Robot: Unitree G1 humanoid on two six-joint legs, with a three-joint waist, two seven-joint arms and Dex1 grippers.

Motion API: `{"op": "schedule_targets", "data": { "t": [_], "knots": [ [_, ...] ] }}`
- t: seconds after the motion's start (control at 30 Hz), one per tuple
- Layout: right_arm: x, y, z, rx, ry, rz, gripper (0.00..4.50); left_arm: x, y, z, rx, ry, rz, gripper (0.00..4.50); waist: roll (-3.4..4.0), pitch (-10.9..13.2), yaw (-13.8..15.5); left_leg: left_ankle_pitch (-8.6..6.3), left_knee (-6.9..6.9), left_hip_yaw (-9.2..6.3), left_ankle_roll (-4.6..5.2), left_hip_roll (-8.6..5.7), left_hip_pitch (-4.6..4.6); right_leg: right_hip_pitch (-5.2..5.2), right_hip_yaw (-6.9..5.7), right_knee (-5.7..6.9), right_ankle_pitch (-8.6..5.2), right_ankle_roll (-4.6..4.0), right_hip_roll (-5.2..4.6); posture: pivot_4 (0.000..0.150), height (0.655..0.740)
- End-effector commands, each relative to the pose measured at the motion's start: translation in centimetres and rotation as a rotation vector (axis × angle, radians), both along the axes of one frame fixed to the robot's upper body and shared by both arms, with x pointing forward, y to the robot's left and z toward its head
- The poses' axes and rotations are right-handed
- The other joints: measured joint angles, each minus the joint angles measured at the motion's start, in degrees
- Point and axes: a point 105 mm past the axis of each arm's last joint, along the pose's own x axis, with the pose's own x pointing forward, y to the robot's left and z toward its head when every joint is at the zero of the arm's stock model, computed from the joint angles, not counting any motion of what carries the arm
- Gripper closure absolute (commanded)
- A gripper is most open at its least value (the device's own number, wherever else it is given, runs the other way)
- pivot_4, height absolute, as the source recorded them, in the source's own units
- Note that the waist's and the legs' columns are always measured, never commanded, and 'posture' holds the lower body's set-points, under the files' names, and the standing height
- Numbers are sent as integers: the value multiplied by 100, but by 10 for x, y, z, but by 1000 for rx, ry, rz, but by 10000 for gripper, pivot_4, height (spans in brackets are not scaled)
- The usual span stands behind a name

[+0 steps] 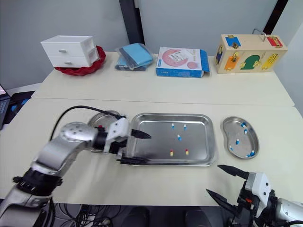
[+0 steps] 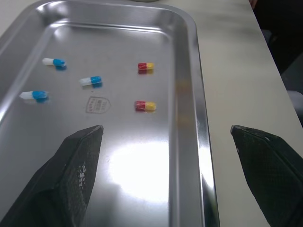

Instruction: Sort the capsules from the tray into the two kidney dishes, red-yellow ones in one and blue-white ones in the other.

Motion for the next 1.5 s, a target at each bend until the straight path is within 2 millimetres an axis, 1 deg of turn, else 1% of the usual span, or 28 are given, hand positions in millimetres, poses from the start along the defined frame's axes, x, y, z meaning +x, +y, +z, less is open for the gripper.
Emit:
{"op": "schedule_targets", "data": {
  "t": [0.03, 0.27, 0.37, 0.5, 0.6, 0.8, 0.93, 1.13, 1.33, 1.5],
  "knots": [
    [-1, 6, 6, 15, -63, -3, 496, 12, -9, 0, -6, -45, 0, 0, 0, 0, 7, 0, 3, -1, 0, 0, -1, 0, -1, 1, 0, 0, 0, 1500, 7400],
    [0, 11, 4, 13, -84, -13, 496, 20, -35, -7, 3, -55, -47, 0, 0, 0, 11, 0, 6, -3, 0, -2, -1, 1, -1, 6, 0, 0, -1, 1500, 7400],
    [0, 12, 4, 17, -85, -22, 496, 19, -41, -10, 10, -42, -70, 0, 0, 0, 11, 0, 6, -4, 0, -2, -1, 1, -2, 8, 0, 0, -1, 1500, 7400],
    [0, 13, 4, 24, -84, -37, 496, 22, -48, -14, 21, -67, -79, 0, 1, -1, 11, 1, 7, -3, 0, -2, 1, 1, -1, 12, 0, 0, -1, 1500, 7400],
    [0, 14, 5, 26, -82, -43, 0, 28, -54, -17, 26, -89, -71, 6094, 1, -1, 12, 1, 9, -4, 0, -3, 0, 1, -1, 14, 0, 0, -1, 1500, 7400],
    [-1, 15, 6, 27, -81, -51, 0, 29, -59, -23, 46, -101, -96, 25247, 1, -1, 10, 1, 9, -5, 0, -4, 1, 1, -1, 17, 0, 0, -1, 1500, 7400],
    [-1, 15, 6, 28, -83, -59, 0, 28, -58, -27, 74, -97, -117, 25247, 1, -1, 10, 1, 10, -5, 0, -4, 2, 1, -1, 21, 0, 0, -1, 1500, 7400],
    [-1, 15, 6, 25, -83, -66, 0, 26, -61, -27, 69, -85, -139, 25247, 1, -1, 12, 1, 10, -5, 0, -4, 2, 1, -1, 22, 0, 0, -1, 1500, 7400],
    [-1, 15, 6, 23, -85, -77, 0, 27, -66, -32, 79, -79, -147, 25247, 1, -1, 11, 1, 11, -5, 0, -4, 2, 1, -1, 23, 0, 0, -1, 1500, 7400],
    [0, 14, 7, 23, -87, -84, 0, 27, -65, -36, 108, -74, -155, 25247, 1, -1, 11, 2, 11, -5, 1, -5, 3, 1, -1, 24, 0, 0, -1, 1500, 7400]
  ]
}}
